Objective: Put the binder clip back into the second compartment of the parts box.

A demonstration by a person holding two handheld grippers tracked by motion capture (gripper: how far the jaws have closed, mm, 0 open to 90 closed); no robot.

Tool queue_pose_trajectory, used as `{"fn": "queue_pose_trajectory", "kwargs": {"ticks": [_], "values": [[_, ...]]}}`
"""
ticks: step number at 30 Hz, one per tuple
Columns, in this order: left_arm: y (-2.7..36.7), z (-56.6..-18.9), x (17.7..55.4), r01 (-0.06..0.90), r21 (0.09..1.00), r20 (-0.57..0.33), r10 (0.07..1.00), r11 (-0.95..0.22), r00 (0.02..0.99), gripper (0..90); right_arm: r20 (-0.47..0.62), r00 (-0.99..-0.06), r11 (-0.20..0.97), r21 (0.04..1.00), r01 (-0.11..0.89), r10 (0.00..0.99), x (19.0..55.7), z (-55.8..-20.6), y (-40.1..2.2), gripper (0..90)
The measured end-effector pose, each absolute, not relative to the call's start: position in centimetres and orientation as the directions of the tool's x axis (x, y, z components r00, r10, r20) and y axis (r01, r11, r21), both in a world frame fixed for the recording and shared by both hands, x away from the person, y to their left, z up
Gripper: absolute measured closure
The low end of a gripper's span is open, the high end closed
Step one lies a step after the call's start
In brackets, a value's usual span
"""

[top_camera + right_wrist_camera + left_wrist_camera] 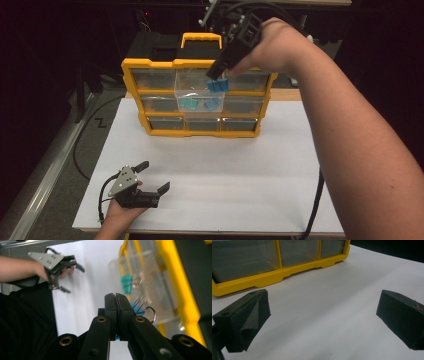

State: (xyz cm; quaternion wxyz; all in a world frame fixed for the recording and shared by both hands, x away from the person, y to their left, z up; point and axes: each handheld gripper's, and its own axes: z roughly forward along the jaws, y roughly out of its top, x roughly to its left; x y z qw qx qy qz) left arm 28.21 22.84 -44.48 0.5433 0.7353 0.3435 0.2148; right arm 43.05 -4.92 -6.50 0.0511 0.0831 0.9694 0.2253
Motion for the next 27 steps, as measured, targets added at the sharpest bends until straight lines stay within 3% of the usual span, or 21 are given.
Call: {"fn": "queue_pose_trajectory", "kwargs": {"ticks": [14,15,17,20,27], "values": [[23.0,-44.5,28.2,0.268,0.948,-0.056,0.737,-0.173,0.673,0.3,-0.085,-0.978,0.884,0.448,0.135,0.193,46.8,-8.2,-1.0,89.4],[23.0,-44.5,28.2,0.267,0.948,-0.055,0.737,-0.174,0.674,0.3,-0.078,-0.978,0.883,0.448,0.138,0.193,46.8,-8.4,-1.0,83.1],[23.0,-44.5,28.2,0.269,0.947,-0.053,0.737,-0.177,0.674,0.3,-0.065,-0.975,0.882,0.441,0.165,0.215,46.8,-8.8,-1.0,61.1],[22.9,-44.5,28.2,0.272,0.946,-0.055,0.738,-0.178,0.673,0.3,-0.096,-0.967,0.888,0.425,0.176,0.237,45.9,-8.5,-2.0,44.7],[22.7,-44.5,28.2,0.273,0.944,-0.048,0.738,-0.187,0.673,0.3,-0.106,-0.953,0.886,0.408,0.220,0.285,43.1,-9.0,-6.2,32.2]]}}
